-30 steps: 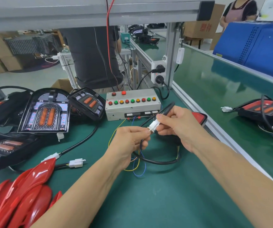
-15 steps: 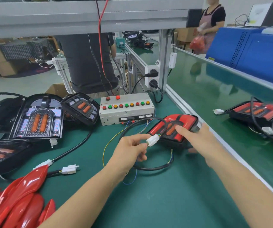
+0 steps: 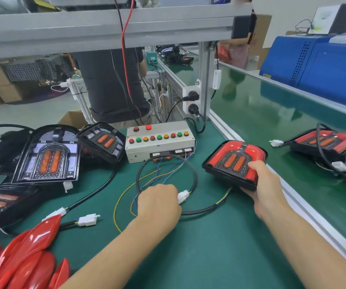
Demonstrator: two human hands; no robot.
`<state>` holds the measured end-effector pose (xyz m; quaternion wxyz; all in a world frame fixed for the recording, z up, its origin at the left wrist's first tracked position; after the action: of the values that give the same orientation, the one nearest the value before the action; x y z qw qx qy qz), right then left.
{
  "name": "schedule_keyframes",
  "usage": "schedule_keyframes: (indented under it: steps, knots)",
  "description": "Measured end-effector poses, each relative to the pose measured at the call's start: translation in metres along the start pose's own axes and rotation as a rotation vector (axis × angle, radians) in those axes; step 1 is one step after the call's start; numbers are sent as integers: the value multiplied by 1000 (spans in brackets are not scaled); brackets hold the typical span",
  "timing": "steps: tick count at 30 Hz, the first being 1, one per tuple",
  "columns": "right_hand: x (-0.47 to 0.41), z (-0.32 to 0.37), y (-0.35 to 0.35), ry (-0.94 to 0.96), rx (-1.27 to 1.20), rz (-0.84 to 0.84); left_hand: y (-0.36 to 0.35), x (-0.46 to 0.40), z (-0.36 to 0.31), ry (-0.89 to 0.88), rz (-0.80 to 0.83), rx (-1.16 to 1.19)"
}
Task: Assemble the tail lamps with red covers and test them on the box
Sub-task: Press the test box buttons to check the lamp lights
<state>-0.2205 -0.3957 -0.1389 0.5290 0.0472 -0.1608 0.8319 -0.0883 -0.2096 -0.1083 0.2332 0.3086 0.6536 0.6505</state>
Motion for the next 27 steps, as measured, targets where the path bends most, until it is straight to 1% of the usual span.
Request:
schedule_keyframes:
  steps: [2, 4, 6, 8, 9, 12, 14, 16, 18, 21, 27]
  knots:
    - [-1, -1, -2, 9, -31, 38, -1, 1, -7, -74, 21, -223]
    - [-2, 1, -8, 14, -17, 111, 0, 0, -13, -136, 24, -288]
    - [-2, 2, -17, -5, 29, 220, 3, -1, -16, -174, 31, -208]
    - [-1, 1, -26, -22, 70, 324, 11, -5, -14, -185, 26, -43]
    - [-1, 1, -29, -17, 88, 368, 19, -9, -9, -178, -13, 53]
    - [-1, -4, -34, -28, 66, 468, 48, -31, 27, -68, -221, 281]
    - [-1, -12, -35, -78, -56, 502, 56, -48, 58, 48, -277, 348]
    - [0, -16, -36, -103, -167, 518, 54, -65, 86, 151, -246, 346]
    - [-1, -18, -33, -98, -240, 512, 51, -75, 104, 208, -215, 321]
    - [-2, -21, -31, -90, -271, 518, 51, -83, 111, 233, -210, 261]
    - [0, -17, -34, -48, -234, 553, 50, -95, 105, 247, -157, 100]
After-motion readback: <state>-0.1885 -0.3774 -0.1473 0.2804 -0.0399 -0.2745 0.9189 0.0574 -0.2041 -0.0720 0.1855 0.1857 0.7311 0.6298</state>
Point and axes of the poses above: each hand's wrist, its own x-axis away from the middle knuckle, its own y-axis out of the back of the hand, z = x × y, the point moved 8 cm from there along -x, towards the middle knuckle, and after that the axes turned 1 degree about z, right-handed, at the moved point
